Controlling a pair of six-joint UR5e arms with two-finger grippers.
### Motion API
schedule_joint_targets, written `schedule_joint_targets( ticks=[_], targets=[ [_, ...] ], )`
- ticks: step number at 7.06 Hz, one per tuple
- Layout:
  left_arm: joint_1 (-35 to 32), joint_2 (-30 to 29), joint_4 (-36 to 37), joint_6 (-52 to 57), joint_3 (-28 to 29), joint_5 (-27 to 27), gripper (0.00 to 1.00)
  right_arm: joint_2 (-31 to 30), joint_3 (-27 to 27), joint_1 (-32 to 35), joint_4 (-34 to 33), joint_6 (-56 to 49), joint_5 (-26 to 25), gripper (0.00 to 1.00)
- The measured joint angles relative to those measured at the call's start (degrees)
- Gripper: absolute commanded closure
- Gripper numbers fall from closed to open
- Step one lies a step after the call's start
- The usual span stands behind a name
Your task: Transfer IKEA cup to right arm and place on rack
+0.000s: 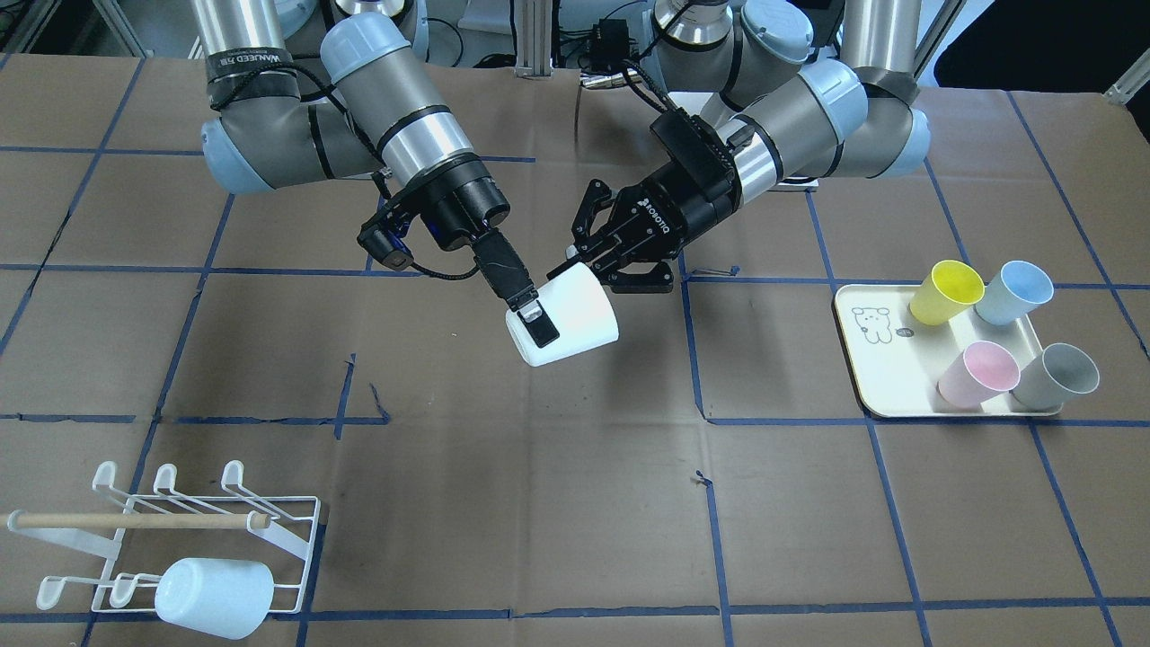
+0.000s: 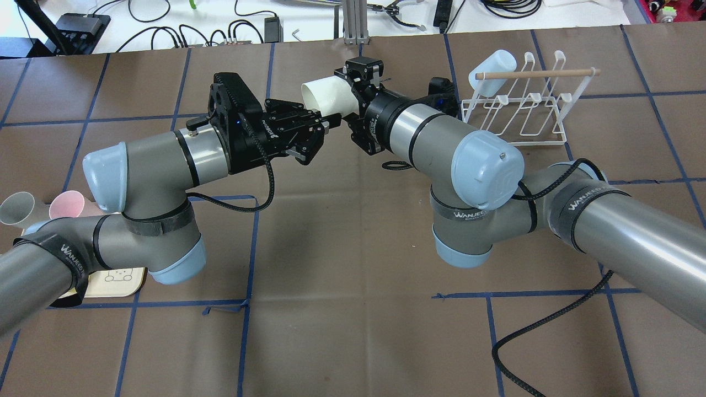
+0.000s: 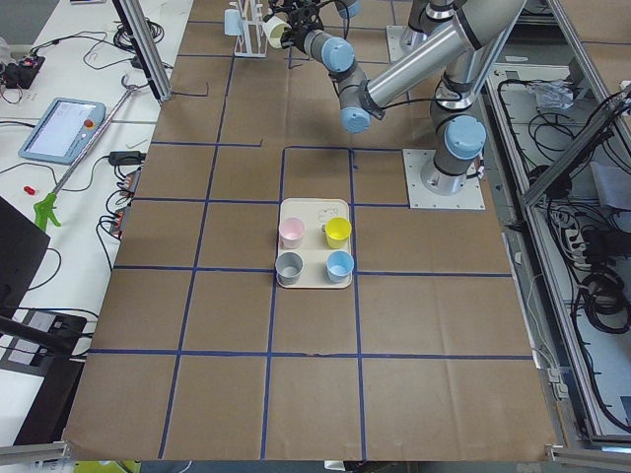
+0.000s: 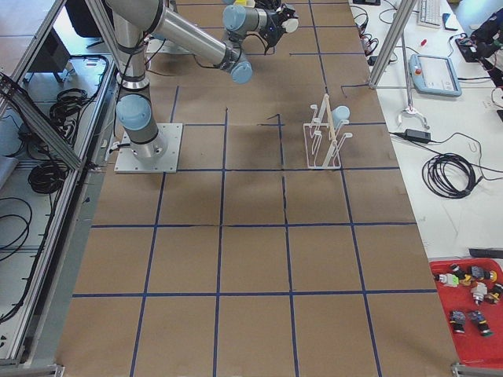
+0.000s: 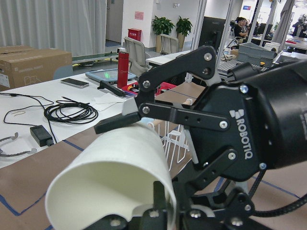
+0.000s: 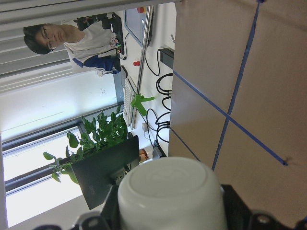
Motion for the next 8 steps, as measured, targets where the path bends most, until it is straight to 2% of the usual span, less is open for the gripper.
schedule_joint_targets(
  ticks=[1,2,5,6,8],
  targets=[
    [0.01,-0.01,0.02,-1.27,0.02,-0.02,0.16,-0.03,0.00,-0.03,0.00,-0.10,0.22,0.59],
    [0.04,0.01,0.09,-3.20,0.07,-0.08,0.04,-0.05,0.00,-0.03,0.00,-0.17,0.29,0.64],
    [0.27,0.64,0.06,-4.98,0.16,-0.32,0.01,-0.10,-0.01,-0.04,0.00,-0.44,0.06,0.69],
    [0.87,1.14,0.03,-5.08,0.10,-0.30,0.01,-0.10,-0.05,-0.04,-0.02,-0.46,-0.11,0.75],
    [6.15,2.05,-0.22,-5.27,-0.28,-0.33,0.01,0.13,-0.93,-0.31,-0.08,-0.47,-0.39,0.84]
  ],
)
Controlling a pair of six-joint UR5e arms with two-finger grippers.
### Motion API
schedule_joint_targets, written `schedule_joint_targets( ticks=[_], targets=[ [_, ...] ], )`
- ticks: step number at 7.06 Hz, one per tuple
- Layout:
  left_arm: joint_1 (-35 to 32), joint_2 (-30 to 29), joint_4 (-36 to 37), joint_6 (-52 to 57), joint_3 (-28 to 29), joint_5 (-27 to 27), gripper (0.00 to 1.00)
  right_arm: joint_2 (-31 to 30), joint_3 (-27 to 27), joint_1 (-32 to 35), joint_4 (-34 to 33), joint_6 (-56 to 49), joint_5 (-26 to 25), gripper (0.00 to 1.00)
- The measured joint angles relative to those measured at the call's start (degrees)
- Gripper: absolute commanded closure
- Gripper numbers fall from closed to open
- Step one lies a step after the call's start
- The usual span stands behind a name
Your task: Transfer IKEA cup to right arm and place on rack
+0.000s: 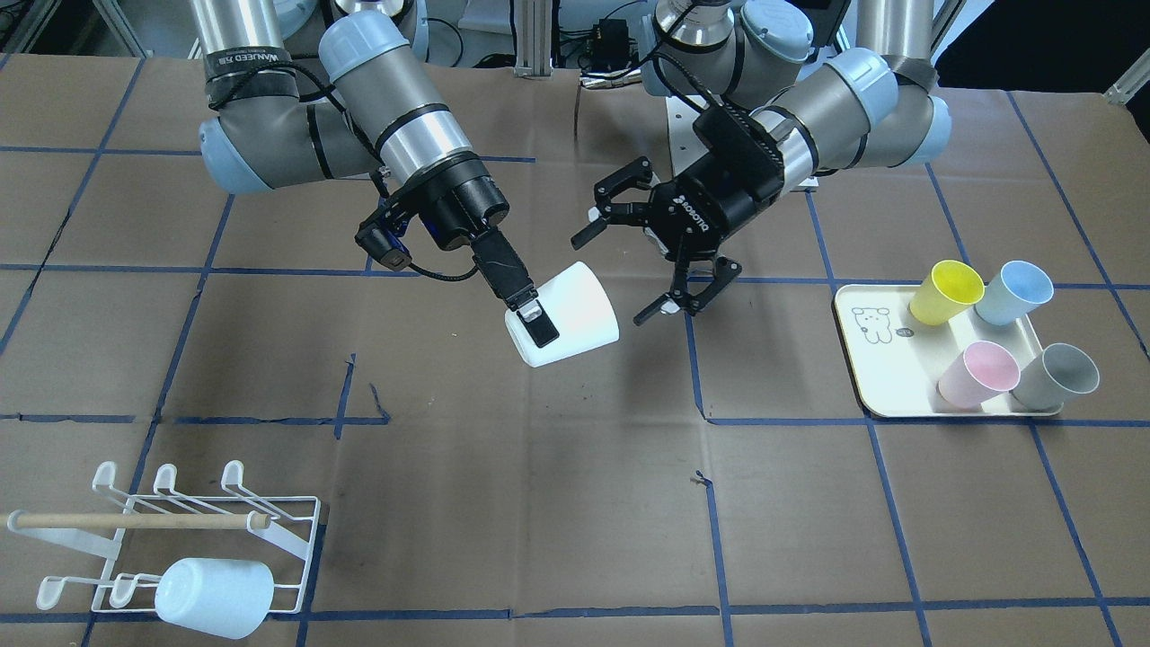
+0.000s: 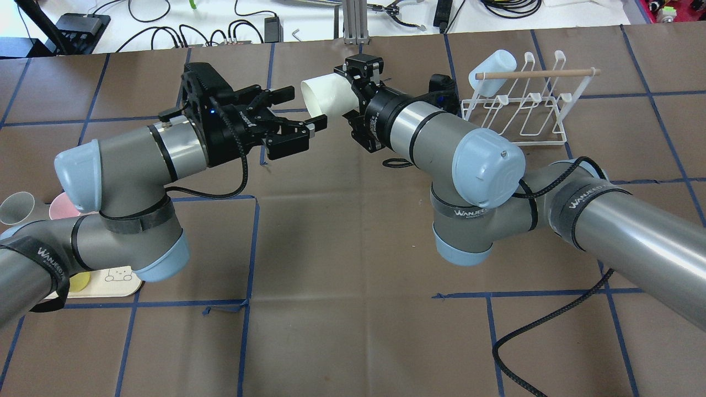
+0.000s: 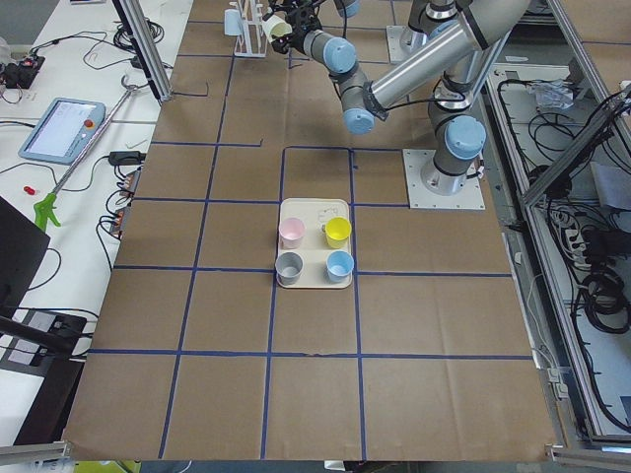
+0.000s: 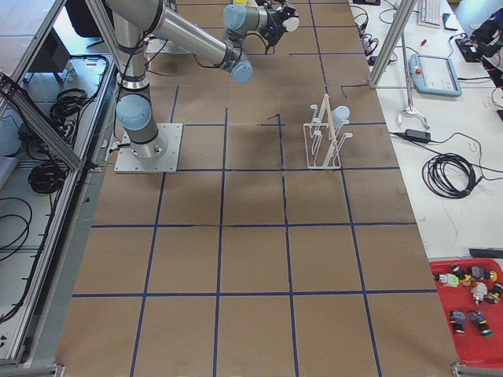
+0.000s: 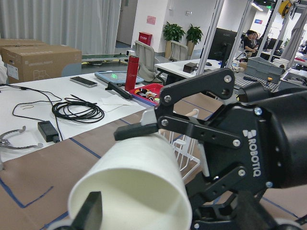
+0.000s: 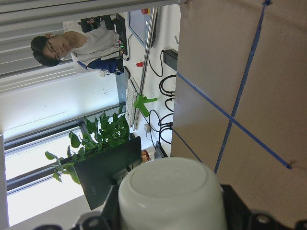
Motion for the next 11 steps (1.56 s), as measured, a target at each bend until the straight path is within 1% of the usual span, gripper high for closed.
schedule_joint_targets(
  ticks=[1,2,3,5,6,8,9,10,11],
  targets=[
    [2.99,-0.11,-0.27,-0.03,0.03,0.19,0.01,0.50,-0.91,-0.79,-0.01,-0.09,-0.05,0.86],
    [4.49,-0.48,-0.72,-0.07,0.20,2.72,0.01,1.31,-1.58,-2.35,-0.08,-1.61,-0.05,0.86],
    [5.07,-0.68,-1.80,-0.57,0.53,8.70,0.01,1.92,-2.03,-4.71,-0.17,-7.21,-0.02,0.89],
    [5.17,-0.85,-7.52,-3.20,2.80,22.29,0.01,2.25,-2.39,-9.52,-0.07,-25.22,-0.07,0.91],
    [4.97,-1.43,-13.52,-4.89,5.70,28.53,0.01,2.31,-2.45,-12.37,-0.01,-32.90,-0.09,0.91],
    [3.62,-1.56,-30.61,-7.18,12.71,38.38,0.01,2.41,-2.96,-18.65,0.06,-49.27,-0.03,0.94],
    [1.92,-1.41,-38.93,-9.19,16.09,43.24,0.01,2.58,-4.15,-21.07,0.07,-58.02,-0.10,0.94],
    [-0.42,-1.03,-48.65,-11.81,20.24,47.78,0.01,2.92,-5.53,-23.10,0.06,-65.91,-0.19,0.94],
    [-2.98,-0.43,-61.08,-13.92,25.77,52.09,0.01,3.51,-7.03,-25.00,-0.01,-72.99,-0.21,0.94]
  ],
)
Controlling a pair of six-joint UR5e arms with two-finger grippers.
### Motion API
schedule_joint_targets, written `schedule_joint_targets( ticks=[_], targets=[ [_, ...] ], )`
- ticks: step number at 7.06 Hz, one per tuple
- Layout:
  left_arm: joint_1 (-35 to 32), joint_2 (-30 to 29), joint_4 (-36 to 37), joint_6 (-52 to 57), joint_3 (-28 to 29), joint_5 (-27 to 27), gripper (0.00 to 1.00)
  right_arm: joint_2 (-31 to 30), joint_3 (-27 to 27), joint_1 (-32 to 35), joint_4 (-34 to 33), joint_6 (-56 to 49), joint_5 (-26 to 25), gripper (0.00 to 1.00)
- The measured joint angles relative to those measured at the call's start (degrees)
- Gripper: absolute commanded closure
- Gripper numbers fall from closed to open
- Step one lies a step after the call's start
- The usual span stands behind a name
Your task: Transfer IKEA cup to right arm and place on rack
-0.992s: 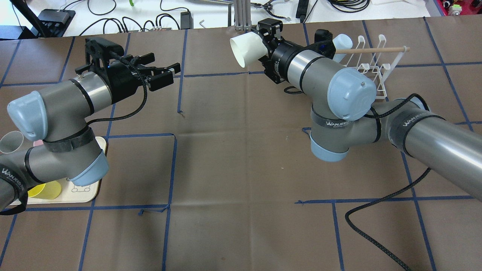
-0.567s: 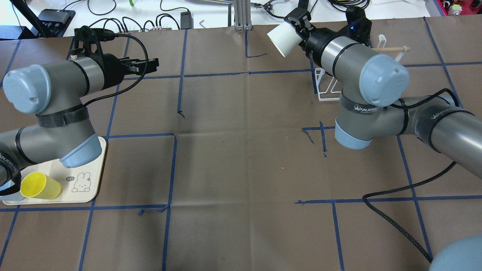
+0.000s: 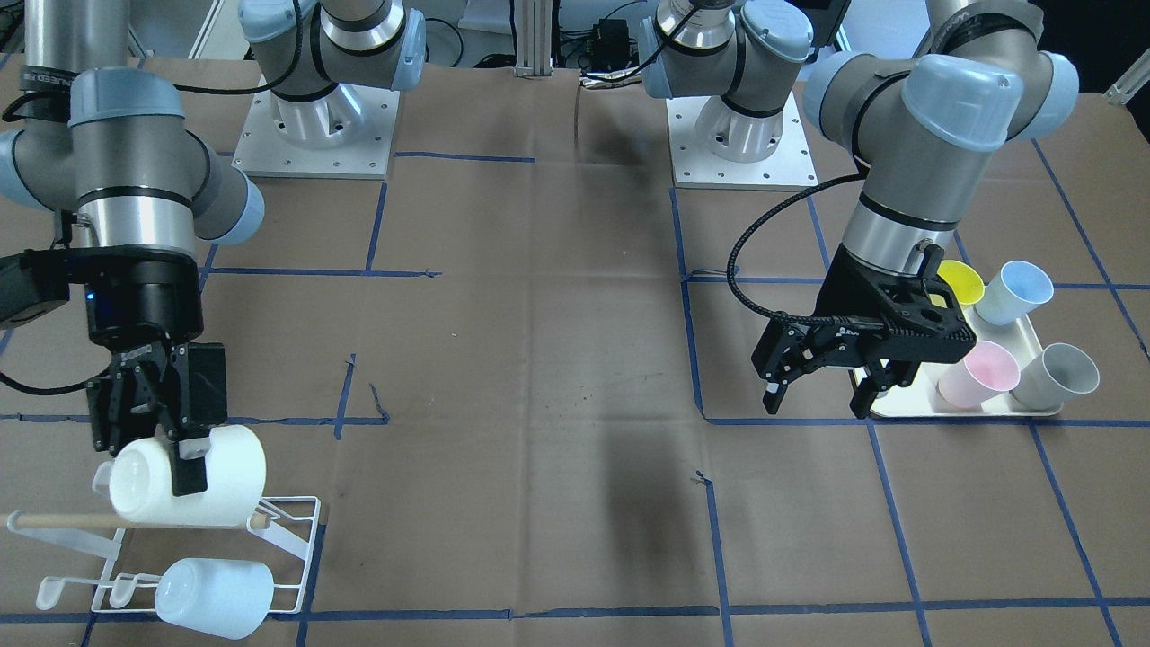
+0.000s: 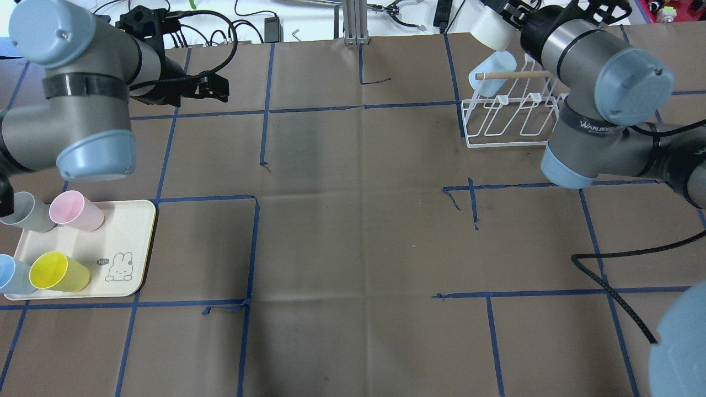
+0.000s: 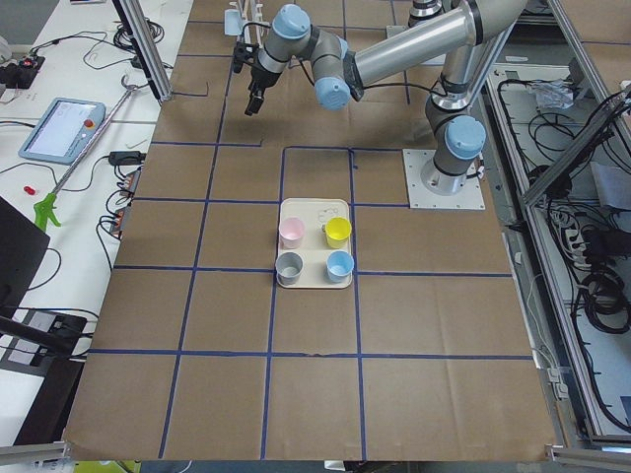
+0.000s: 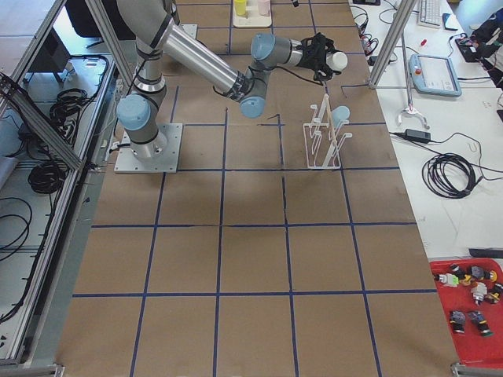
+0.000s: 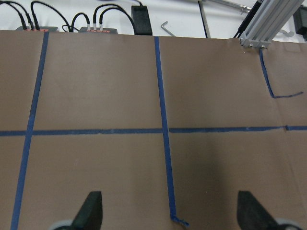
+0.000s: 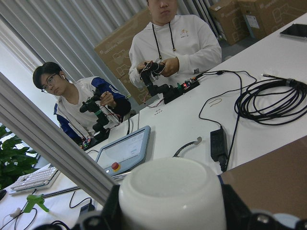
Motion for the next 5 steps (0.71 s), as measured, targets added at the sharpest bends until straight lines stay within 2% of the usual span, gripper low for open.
schedule_joint_targets(
  ticks=[2,3,5],
  targets=[
    [-3.24,2.02,-24.88,-2.52,10.90,4.08,0.01,3.48,-4.64,-3.00,-0.33,-12.17,0.06,0.94],
    [-3.72,3.51,-32.46,-2.88,13.38,4.51,0.01,6.02,-7.02,-4.25,-0.53,-16.81,0.02,0.94],
    [-3.71,4.71,-38.07,-2.89,13.99,4.86,0.01,11.24,-12.12,-6.81,-0.97,-21.84,-1.98,0.94]
  ],
)
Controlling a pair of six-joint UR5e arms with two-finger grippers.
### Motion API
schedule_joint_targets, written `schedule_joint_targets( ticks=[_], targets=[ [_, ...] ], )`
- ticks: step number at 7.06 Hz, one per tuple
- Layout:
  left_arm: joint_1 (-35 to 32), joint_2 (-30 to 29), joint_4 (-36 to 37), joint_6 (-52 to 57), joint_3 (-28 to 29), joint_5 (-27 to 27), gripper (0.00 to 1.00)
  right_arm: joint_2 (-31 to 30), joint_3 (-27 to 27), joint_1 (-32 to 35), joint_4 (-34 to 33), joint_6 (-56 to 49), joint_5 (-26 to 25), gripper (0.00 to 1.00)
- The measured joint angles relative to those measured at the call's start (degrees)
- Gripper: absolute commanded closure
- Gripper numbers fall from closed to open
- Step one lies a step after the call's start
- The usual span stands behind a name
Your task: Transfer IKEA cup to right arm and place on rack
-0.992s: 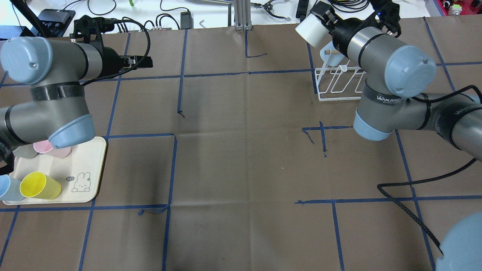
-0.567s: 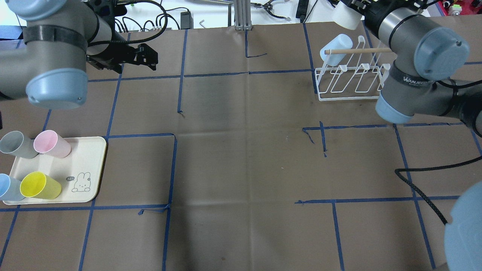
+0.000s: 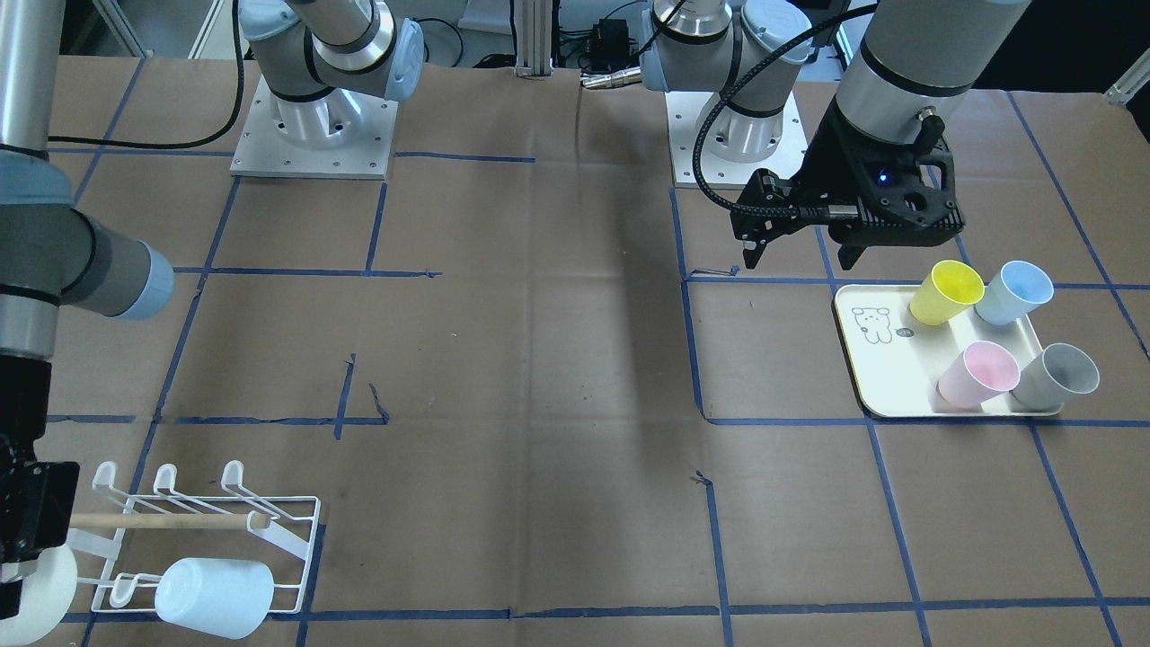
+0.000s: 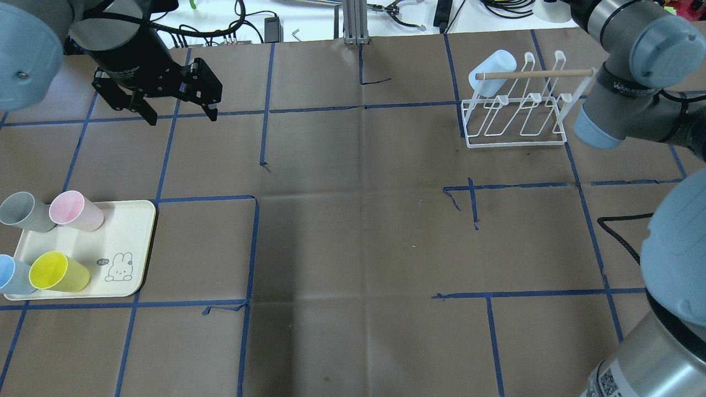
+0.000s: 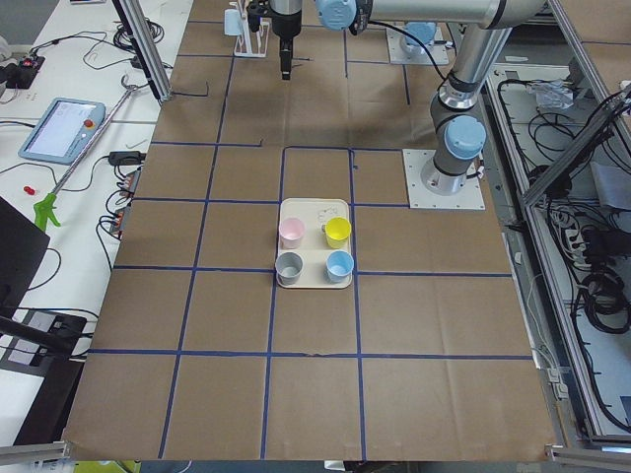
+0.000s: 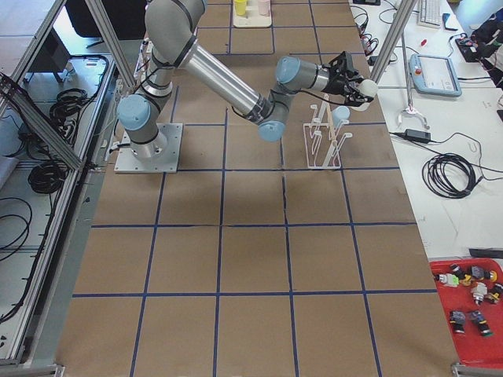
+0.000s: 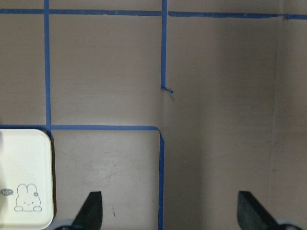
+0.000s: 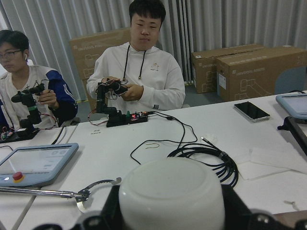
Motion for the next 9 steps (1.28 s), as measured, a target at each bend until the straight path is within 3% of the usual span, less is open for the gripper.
schedule_joint_targets(
  ticks=[2,8,9],
  targets=[
    [0.41,-0.22,0.04,0.35,-1.88,-0.11,0.01,3.76,-2.10,-1.80,-1.07,-2.07,-0.82,0.94],
    [1.03,0.20,1.36,0.55,-3.76,-0.13,0.01,5.54,3.47,-2.67,-4.27,-3.37,-1.24,0.92],
    [1.08,0.24,1.40,0.50,-3.66,-0.12,0.01,5.54,4.49,-2.57,-4.47,-3.28,-1.24,0.55]
  ],
)
